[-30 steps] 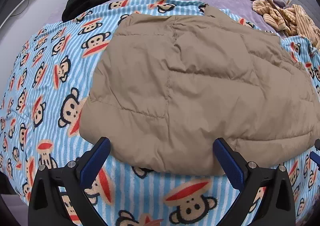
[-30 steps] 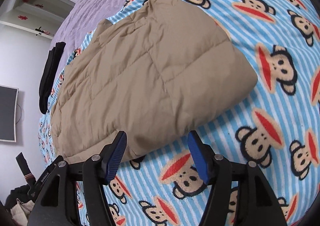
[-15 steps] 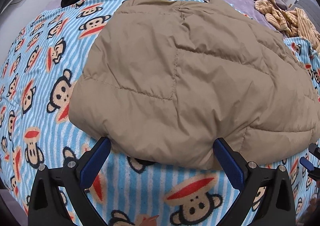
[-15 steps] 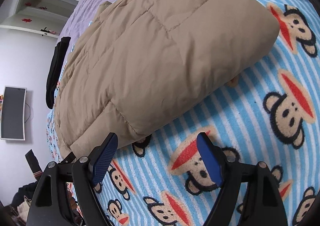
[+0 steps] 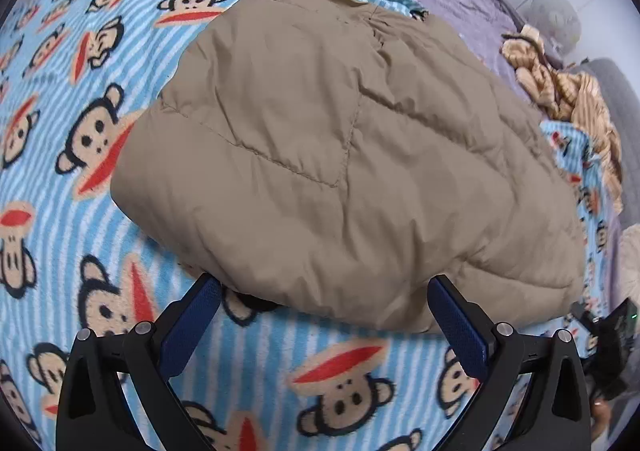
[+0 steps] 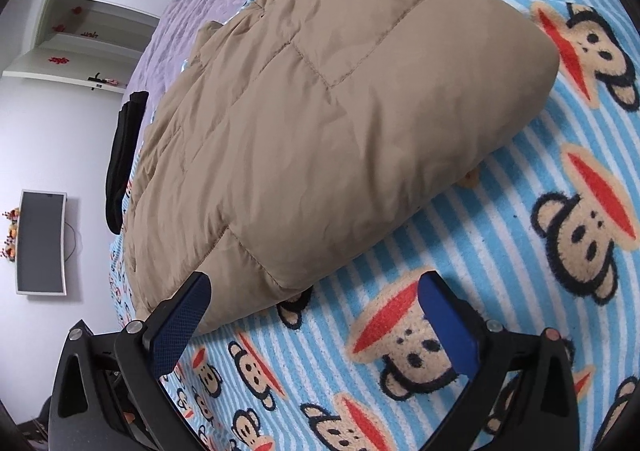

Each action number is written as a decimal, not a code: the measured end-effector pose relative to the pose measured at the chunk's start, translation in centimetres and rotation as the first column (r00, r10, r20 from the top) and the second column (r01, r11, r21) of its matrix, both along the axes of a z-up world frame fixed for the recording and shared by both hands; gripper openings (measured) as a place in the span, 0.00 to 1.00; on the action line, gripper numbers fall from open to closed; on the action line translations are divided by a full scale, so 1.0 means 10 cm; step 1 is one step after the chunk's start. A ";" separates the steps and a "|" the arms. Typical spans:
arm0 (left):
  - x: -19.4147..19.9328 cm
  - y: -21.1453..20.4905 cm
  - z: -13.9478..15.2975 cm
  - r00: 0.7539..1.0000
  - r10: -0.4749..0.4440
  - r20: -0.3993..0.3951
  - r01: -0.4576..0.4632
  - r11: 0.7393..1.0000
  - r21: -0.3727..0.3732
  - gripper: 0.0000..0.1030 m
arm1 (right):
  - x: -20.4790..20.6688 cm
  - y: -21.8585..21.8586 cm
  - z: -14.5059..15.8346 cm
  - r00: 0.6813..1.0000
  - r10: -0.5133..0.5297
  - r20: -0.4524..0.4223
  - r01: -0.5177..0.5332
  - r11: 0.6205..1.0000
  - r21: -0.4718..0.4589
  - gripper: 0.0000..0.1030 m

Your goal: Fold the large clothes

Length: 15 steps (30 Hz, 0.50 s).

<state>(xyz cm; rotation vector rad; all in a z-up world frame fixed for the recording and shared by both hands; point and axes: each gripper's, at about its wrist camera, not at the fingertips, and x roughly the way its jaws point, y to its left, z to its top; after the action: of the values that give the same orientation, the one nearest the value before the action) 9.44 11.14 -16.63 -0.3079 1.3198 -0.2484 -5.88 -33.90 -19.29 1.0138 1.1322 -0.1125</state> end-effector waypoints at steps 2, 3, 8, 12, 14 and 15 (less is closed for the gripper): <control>0.01 0.09 0.01 0.999 0.034 -0.005 -0.035 0.996 -0.076 1.00 | -0.01 -0.04 -0.02 1.000 -0.011 -0.003 0.011 1.000 0.015 1.00; 0.01 0.13 0.01 0.999 0.045 -0.008 -0.046 0.994 -0.100 1.00 | -0.02 -0.06 -0.04 1.000 -0.016 -0.004 0.016 1.000 0.024 1.00; -0.01 0.30 -0.05 0.998 0.053 -0.026 -0.056 0.990 -0.130 1.00 | 0.01 -0.14 -0.08 0.999 -0.042 0.001 0.042 0.996 0.078 1.00; -0.02 0.40 -0.20 0.995 0.077 -0.066 -0.088 0.977 -0.195 1.00 | 0.06 -0.19 -0.07 0.998 -0.058 0.026 0.055 0.991 0.119 1.00; 0.05 0.41 -0.28 0.992 0.093 -0.080 -0.109 0.969 -0.220 1.00 | 0.11 -0.21 -0.09 0.997 -0.066 0.031 0.061 0.988 0.143 1.00; 0.09 0.40 -0.31 0.992 0.099 -0.084 -0.116 0.967 -0.229 1.00 | 0.14 -0.22 -0.11 0.997 -0.069 0.032 0.064 0.986 0.153 1.00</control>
<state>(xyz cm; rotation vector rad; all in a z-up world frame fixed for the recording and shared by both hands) 10.35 15.12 -19.74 -0.5907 1.3419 -0.3039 -4.50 -36.13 -20.34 1.1853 1.0852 -0.0606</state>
